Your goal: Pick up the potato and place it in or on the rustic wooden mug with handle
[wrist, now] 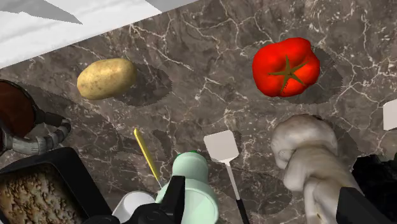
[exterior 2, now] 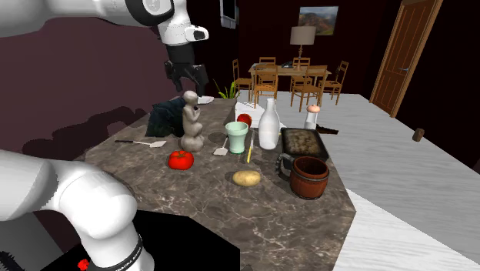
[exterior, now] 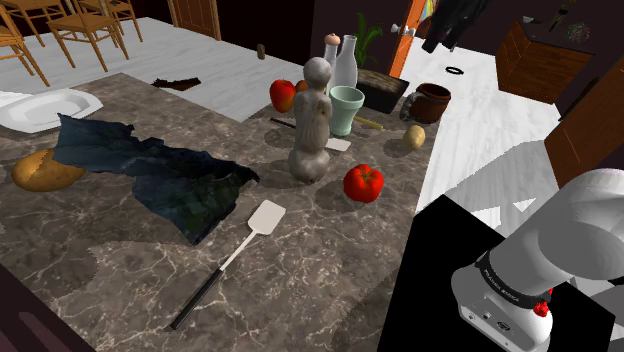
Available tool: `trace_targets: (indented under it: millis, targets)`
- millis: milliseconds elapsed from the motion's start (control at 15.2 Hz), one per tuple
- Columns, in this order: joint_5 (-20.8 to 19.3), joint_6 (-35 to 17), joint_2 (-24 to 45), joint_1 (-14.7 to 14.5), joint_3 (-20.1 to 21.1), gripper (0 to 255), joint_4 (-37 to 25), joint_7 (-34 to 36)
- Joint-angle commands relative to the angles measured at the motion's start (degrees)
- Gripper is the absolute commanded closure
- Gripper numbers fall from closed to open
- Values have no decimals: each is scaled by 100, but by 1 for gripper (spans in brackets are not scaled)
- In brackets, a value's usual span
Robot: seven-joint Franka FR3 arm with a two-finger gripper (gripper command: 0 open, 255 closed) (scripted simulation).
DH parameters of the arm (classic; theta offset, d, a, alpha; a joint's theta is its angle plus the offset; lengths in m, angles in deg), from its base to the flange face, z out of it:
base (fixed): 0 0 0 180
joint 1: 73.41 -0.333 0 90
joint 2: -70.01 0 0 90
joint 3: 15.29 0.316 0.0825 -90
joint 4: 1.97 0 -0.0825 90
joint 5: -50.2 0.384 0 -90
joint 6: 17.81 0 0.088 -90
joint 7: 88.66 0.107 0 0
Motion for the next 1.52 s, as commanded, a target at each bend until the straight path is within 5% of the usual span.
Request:
trace_targets:
  millis: [0,1452]
  targets:
    - [0,0,0,0,0,0,0,0]
    - [-269,-2479,2637,1616,-418,0,848,2539]
